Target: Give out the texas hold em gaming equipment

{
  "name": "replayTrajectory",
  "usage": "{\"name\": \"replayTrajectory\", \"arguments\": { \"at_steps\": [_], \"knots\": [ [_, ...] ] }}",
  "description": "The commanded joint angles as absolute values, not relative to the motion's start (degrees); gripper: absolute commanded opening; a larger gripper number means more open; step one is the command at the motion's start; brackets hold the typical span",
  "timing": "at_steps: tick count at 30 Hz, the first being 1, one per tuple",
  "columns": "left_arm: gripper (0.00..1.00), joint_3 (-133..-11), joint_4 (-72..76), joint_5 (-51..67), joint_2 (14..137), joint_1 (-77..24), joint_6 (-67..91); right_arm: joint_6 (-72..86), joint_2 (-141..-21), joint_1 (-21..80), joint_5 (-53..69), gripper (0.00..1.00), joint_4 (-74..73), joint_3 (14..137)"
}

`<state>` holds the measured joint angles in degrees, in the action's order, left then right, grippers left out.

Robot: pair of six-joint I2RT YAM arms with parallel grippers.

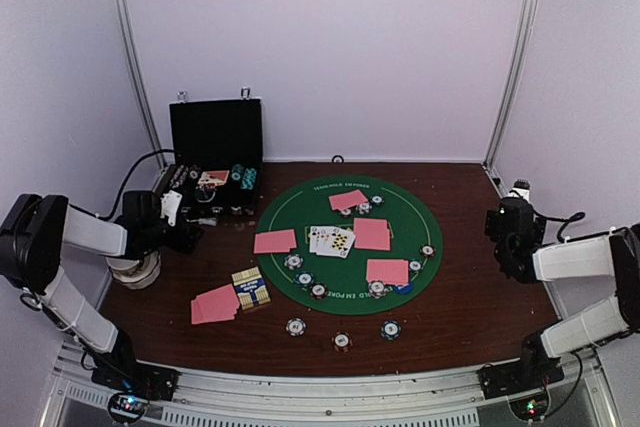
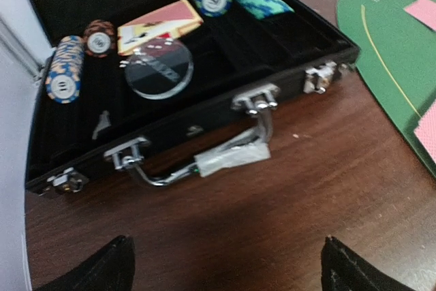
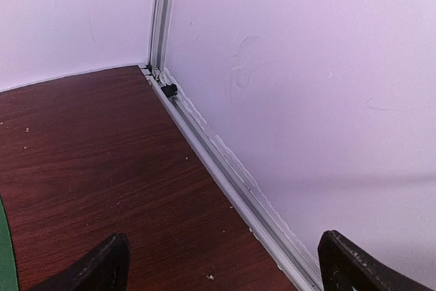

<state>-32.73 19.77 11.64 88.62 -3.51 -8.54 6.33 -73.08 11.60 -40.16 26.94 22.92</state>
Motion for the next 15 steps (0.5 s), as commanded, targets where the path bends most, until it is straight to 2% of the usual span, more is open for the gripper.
{"name": "replayTrajectory", "arguments": {
  "at_steps": [1, 7, 8, 12, 15],
  "knots": [
    [0.98, -28.2, 34.7, 11.0, 88.3, 0.6, -1.5, 1.1, -78.0, 10.9, -39.4, 1.00, 47.3, 20.3],
    [0.98, -19.4, 53.3, 11.4, 90.2, 1.9, -0.2, -4.2, -86.2, 10.2, -31.3, 0.99, 58.9, 19.6],
    [0.98, -20.3, 49.3, 11.1, 89.3, 2.0, -0.2, -5.4, -86.6, 10.2, -28.1, 0.99, 58.7, 19.9],
    [0.98, -20.2, 50.3, 11.1, 89.8, 1.9, -0.2, -4.5, -86.4, 8.2, -20.7, 1.00, 57.2, 19.6],
    [0.97, -20.2, 50.3, 11.1, 89.7, 1.9, -0.2, -5.6, -90.3, 7.0, -16.0, 1.00, 61.9, 19.3]
  ]
}}
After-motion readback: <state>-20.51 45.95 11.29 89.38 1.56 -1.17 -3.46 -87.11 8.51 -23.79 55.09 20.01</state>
